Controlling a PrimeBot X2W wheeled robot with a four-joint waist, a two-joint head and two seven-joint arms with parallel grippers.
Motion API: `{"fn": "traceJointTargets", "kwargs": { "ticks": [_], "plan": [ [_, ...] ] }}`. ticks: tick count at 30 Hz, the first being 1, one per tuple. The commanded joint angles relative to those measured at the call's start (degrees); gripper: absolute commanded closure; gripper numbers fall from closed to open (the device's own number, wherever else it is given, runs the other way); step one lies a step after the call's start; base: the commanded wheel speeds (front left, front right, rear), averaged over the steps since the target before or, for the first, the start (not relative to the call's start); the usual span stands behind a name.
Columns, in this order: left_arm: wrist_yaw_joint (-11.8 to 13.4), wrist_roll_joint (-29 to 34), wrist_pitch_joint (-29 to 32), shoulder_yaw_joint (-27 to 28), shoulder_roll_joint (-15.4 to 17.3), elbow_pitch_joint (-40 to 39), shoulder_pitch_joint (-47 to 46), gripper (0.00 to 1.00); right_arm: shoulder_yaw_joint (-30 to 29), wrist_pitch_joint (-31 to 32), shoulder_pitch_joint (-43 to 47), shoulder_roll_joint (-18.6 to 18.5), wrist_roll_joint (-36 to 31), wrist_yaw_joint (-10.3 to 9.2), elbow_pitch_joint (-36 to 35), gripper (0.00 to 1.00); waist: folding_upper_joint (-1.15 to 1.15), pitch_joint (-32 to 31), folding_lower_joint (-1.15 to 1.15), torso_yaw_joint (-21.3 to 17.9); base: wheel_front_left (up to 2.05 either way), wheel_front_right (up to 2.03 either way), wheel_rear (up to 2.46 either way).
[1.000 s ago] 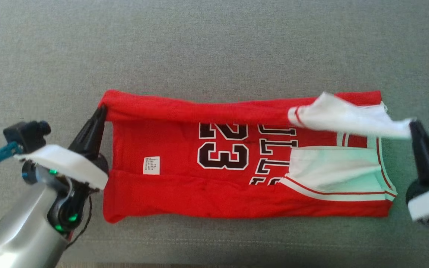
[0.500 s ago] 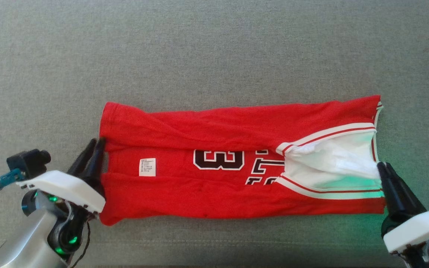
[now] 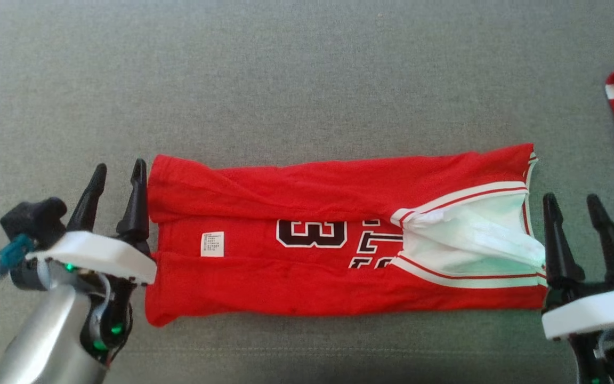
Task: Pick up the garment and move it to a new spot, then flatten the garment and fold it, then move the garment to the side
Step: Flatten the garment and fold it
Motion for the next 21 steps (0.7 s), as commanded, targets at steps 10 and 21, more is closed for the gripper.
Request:
{"fn": "traceJointTargets", "kwargs": {
  "ticks": [10,21],
  "plan": [
    [2.7,15.9,-0.7,9.2,-3.6,-11.0,9.7,0.0,0.8,-6.2,-3.2,-0.5,-9.0,0.21,3.3,0.0,0.0,-5.1,0.0,0.5,0.0,0.0,0.0],
    [1.4,18.6,-0.7,10.6,-5.4,-9.7,13.8,0.0,0.2,-8.0,-1.7,-0.5,-9.8,0.21,7.6,0.0,0.0,-7.4,0.0,0.6,0.0,0.0,0.0]
  ]
}}
